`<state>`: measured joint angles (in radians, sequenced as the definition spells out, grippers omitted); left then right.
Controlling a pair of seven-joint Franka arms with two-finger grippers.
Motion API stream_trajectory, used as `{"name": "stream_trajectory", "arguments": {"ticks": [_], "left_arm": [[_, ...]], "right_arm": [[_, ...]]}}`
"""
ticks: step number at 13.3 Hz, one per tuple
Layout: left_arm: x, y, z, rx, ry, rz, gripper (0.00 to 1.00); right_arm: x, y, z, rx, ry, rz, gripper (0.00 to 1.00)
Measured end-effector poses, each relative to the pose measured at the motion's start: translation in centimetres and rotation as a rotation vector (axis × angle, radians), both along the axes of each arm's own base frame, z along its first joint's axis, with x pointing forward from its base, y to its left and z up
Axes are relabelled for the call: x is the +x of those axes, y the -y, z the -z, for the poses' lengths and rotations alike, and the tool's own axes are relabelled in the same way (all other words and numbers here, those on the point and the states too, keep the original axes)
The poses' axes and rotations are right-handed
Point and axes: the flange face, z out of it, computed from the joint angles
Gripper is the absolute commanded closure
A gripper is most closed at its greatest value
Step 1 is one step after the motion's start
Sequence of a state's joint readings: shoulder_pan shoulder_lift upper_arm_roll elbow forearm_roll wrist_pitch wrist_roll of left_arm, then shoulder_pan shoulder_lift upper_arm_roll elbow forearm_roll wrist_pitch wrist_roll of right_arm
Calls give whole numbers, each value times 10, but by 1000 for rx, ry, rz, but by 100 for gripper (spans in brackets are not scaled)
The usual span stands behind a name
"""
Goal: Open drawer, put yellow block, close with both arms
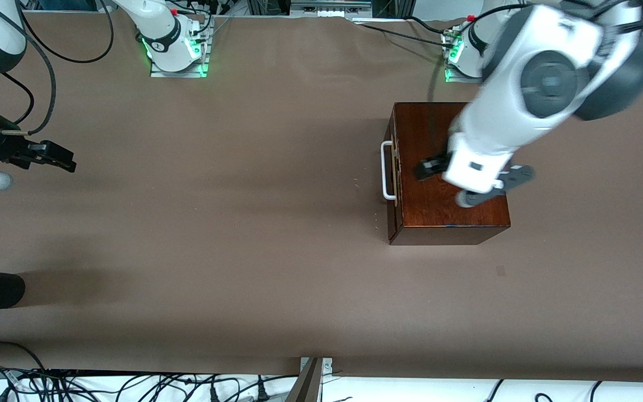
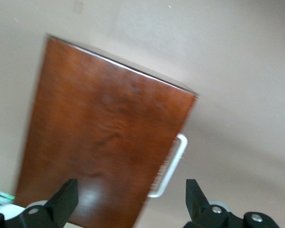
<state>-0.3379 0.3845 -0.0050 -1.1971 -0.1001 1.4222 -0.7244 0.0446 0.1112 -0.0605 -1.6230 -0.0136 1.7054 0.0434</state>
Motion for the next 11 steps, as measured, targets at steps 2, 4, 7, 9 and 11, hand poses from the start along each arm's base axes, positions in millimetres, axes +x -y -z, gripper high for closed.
{"name": "stream_trajectory", "arguments": {"ticks": [2, 4, 7, 9, 11], "left_arm": [[1, -48, -17, -27, 0, 84, 0], [-2, -92, -28, -55, 11, 173, 0], [-5, -162, -34, -91, 35, 281, 0], [-7, -184, -28, -72, 91, 325, 0], [-20, -183, -15, -39, 130, 373, 0]], "right_arm": [[0, 0, 0, 0, 1, -1, 0], [1, -1, 0, 0, 5, -1, 0], [1, -1, -1, 0, 8, -2, 0], [1, -1, -1, 0, 9, -2, 0], [1, -1, -1, 0, 9, -2, 0]]}}
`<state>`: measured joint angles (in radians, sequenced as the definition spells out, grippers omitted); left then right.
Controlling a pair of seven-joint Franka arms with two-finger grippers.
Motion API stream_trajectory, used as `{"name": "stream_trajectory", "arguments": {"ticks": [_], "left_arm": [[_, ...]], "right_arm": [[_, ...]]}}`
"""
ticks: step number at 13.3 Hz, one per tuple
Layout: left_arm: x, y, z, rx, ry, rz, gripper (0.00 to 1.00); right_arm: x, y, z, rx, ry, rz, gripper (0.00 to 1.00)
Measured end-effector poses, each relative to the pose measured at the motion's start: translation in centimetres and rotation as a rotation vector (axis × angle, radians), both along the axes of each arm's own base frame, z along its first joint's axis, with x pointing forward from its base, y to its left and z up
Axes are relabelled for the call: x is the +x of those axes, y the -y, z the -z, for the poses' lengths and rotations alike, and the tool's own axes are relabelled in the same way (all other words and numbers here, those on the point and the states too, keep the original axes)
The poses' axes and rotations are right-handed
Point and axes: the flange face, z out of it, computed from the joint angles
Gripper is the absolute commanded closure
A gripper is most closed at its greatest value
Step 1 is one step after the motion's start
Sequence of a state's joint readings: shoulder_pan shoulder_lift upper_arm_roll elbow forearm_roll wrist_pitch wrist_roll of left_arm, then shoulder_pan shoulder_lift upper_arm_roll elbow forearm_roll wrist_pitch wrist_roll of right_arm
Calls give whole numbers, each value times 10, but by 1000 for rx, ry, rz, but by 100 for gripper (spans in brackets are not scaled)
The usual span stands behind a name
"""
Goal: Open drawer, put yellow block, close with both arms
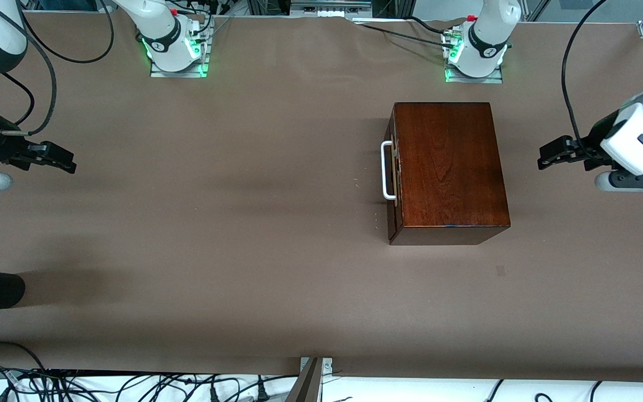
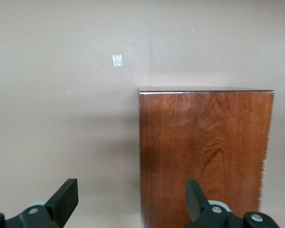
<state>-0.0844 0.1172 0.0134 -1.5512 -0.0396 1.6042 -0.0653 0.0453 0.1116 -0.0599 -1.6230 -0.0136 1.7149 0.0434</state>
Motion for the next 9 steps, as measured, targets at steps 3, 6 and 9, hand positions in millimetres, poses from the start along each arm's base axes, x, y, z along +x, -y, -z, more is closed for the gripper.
{"name": "stream_trajectory", "arguments": {"ticks": [3, 6, 9], "left_arm": [[-18, 7, 2, 44, 28, 42, 0], [-22, 6, -7, 76, 52, 52, 0], [-22, 4, -7, 77, 57, 49, 0]], "right_arm": [[1, 0, 1, 0, 0, 0, 0], [1, 0, 1, 0, 0, 0, 0], [1, 0, 1, 0, 1, 0, 0]]}}
